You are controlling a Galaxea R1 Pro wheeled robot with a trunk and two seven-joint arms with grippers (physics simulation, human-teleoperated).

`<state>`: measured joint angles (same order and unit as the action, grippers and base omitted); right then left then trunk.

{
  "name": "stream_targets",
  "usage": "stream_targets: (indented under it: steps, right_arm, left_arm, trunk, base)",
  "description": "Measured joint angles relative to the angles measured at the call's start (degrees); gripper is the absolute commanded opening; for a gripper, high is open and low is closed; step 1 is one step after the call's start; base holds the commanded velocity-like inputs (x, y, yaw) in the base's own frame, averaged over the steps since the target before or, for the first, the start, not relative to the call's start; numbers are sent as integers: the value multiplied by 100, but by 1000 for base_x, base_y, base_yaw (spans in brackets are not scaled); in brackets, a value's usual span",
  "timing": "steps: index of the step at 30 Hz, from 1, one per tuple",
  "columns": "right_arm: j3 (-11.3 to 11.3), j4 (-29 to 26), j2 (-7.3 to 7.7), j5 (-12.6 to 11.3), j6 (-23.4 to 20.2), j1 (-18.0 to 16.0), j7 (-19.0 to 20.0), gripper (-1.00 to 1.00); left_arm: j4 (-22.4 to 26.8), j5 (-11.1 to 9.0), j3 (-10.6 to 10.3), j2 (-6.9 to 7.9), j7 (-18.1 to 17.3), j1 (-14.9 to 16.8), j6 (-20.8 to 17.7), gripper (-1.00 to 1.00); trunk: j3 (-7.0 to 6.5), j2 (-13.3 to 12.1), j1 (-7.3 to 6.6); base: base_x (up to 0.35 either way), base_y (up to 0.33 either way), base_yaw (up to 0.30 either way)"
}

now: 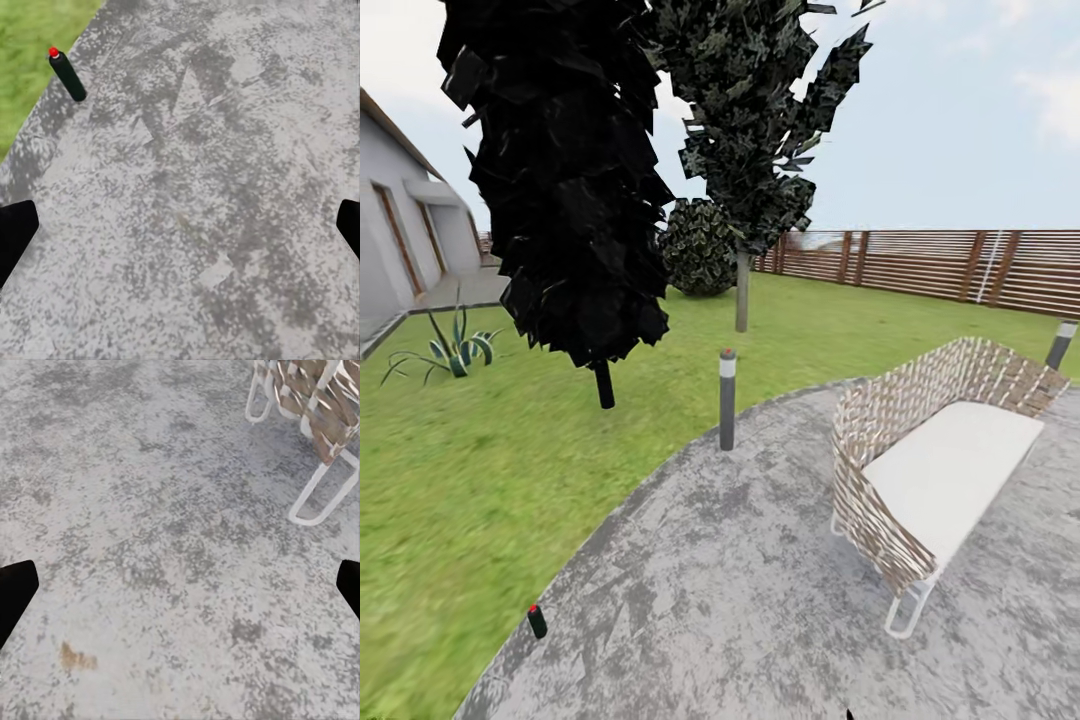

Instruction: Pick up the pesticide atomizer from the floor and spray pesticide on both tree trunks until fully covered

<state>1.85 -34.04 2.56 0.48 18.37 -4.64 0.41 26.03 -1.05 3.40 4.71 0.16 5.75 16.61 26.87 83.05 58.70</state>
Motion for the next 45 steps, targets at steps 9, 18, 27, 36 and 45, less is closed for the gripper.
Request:
stream_targets:
  steps: [9, 18, 27, 36, 45]
  right_arm:
    - [-1, 97, 0, 0, 0, 0, -1, 100]
    - [-25, 81, -8, 17, -6, 1, 12, 100]
    - [-28, 86, -9, 24, 0, 0, 7, 100]
    - [-21, 89, -9, 24, 0, 0, 7, 100]
    - [-18, 88, -9, 24, -1, 1, 7, 100]
  left_arm:
    - [-47, -7, 143, 4, 0, 0, 121, 100]
    - [-58, -7, 150, 4, 0, 1, 114, 100]
    - [-57, -7, 151, 4, 8, 3, 113, 100]
    - [-56, -7, 152, 4, 8, 0, 113, 100]
    - [-59, -7, 150, 4, 8, 1, 114, 100]
  trunk:
    - [0, 0, 0]
    - [1, 0, 0]
    - [1, 0, 0]
    - [1, 0, 0]
    - [1, 0, 0]
  base:
    - [315, -77, 278]
    - [334, -1, 39]
    - [335, 0, 113]
    - [335, 0, 270]
    - [335, -39, 197]
